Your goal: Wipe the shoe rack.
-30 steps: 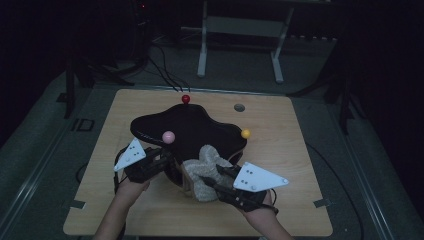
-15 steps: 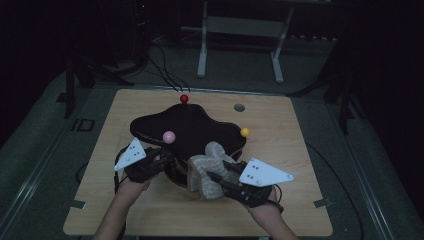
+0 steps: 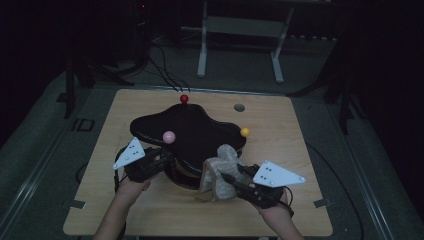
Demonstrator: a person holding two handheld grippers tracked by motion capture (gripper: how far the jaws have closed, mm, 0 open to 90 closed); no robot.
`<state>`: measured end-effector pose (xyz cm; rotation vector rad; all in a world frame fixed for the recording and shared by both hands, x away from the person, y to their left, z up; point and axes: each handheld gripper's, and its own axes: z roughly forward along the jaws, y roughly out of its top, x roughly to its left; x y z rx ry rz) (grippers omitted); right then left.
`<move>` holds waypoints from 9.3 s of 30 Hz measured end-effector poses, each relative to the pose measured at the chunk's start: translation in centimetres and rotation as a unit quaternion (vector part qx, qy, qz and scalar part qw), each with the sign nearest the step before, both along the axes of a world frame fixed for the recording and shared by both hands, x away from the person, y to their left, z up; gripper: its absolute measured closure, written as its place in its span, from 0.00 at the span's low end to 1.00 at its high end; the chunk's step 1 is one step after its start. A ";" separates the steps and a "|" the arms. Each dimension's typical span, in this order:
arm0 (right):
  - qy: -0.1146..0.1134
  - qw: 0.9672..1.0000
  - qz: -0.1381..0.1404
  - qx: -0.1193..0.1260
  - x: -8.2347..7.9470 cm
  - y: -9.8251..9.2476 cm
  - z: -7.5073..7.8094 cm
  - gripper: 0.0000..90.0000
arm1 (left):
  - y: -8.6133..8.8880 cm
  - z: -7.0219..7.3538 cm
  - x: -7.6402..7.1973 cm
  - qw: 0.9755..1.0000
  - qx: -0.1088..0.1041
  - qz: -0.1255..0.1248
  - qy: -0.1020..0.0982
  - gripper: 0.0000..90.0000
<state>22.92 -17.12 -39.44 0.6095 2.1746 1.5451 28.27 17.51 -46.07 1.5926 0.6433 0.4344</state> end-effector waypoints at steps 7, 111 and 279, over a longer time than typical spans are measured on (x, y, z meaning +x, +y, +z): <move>0.012 1.000 -0.007 0.000 0.5 -0.1 -1.1 0.74 | 0.0 0.1 0.0 1.000 0.005 0.003 -0.001 0.83; 0.115 0.973 -0.181 -0.083 12.1 -4.3 -9.1 0.74 | 0.3 -0.3 0.5 1.000 -0.013 -0.021 0.009 0.83; 0.066 0.982 -0.127 -0.124 14.4 0.7 -14.3 0.73 | -0.1 -1.1 0.2 1.000 0.009 -0.002 0.001 0.72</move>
